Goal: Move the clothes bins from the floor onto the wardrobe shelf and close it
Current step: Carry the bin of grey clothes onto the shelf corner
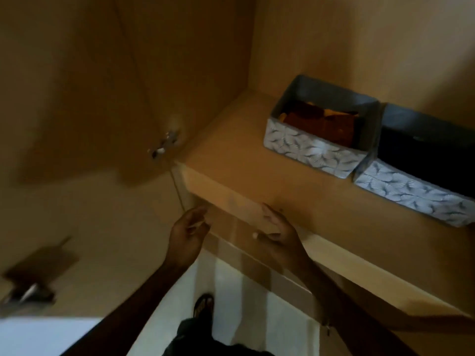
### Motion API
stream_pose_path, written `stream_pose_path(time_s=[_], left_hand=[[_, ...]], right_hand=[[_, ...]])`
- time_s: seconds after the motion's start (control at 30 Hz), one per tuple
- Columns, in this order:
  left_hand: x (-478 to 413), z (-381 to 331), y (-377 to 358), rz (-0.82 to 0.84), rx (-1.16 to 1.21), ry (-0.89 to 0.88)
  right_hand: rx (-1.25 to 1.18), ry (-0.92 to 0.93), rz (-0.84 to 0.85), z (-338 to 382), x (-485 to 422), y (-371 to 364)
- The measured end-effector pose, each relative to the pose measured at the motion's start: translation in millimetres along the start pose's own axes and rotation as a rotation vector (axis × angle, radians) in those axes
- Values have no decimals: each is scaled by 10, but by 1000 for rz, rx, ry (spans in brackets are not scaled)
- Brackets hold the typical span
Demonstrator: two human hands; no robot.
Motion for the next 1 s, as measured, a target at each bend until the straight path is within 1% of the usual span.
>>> stream_pose_path(time_s=[0.03, 0.13, 0.2, 0.4, 0.47, 0.53, 0.67, 0.8, 1.0], left_hand=[[171, 57, 62, -34, 4, 30], [887, 312, 265, -205, 21, 140], [1303, 493, 340, -308, 51, 214], [2746, 930, 677, -616, 88, 394], [3202, 1016, 792, -732, 110, 430], [3567, 1079, 874, -827, 137, 457], [4487, 1210, 1069, -1064, 185, 520], [5370, 1321, 1173, -1248, 181, 591], [6607, 1541, 1244, -1445, 203, 695]], right_hand=[[7, -9, 52, -41, 40, -66], [61, -16, 278, -128, 248, -359], [98, -5, 381, -143, 363, -516], [195, 86, 713, -96, 901, -1311], [219, 115, 843, -61, 1104, -1644], [242, 146, 935, -4, 1287, -1930], [270, 236, 1148, 119, 1882, -2657], [310, 311, 1344, 257, 2601, -3283], [342, 400, 1578, 367, 3770, -4020]])
Point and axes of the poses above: each hand's wrist, its own x-axis away from the middle knuckle, its own y-axis out of the back of the hand, z = x × y, the point moved 3 cm from there along -x, towards the middle knuckle, and after that the axes turned 2 degrees about y, right-handed, at the moved point
